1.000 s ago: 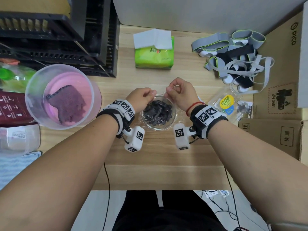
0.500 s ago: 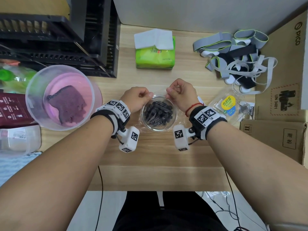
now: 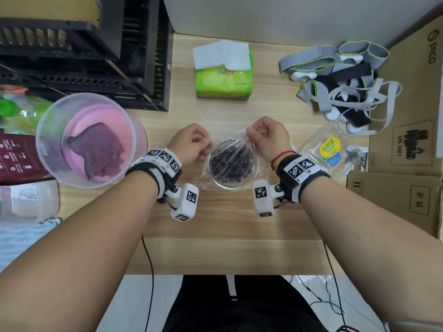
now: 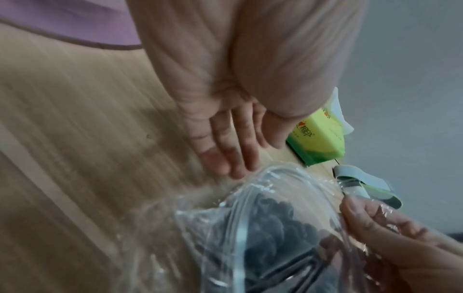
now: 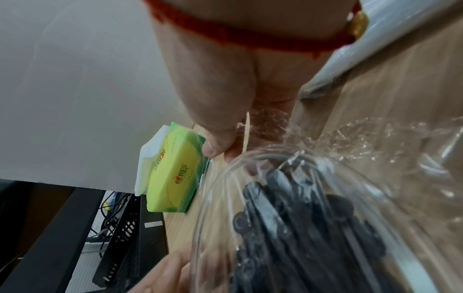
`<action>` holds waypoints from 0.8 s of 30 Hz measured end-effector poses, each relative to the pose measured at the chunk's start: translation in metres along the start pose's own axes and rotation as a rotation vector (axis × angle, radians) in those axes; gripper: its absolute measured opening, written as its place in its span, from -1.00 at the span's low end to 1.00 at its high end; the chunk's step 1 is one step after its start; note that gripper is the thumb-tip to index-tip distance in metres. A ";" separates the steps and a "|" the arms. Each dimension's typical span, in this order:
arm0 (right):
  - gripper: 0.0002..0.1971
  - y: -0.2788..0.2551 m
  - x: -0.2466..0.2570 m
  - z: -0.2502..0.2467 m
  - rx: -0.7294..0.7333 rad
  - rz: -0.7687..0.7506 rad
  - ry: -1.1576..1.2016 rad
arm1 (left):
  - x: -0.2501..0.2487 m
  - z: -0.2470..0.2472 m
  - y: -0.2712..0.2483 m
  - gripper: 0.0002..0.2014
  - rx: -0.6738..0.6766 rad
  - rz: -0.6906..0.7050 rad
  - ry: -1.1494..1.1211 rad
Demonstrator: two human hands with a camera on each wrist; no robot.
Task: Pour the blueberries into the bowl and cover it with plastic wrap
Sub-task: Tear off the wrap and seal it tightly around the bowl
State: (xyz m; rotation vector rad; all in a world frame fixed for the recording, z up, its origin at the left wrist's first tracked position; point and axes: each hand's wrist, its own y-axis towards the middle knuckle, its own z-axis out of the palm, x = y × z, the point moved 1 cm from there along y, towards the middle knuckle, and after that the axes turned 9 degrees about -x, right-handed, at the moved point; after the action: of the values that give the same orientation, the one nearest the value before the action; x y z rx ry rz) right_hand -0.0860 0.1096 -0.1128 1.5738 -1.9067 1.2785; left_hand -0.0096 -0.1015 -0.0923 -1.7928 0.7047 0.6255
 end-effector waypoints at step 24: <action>-0.81 -0.004 -0.009 0.006 -0.035 0.030 0.114 | 0.031 0.009 -0.010 -0.91 0.046 0.042 0.329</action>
State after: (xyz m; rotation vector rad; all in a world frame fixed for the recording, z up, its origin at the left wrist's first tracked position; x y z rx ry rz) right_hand -0.0777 0.1104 -0.1210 1.4280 -1.8785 1.3111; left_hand 0.0176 -0.0952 -0.1104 -1.8612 0.9724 0.3403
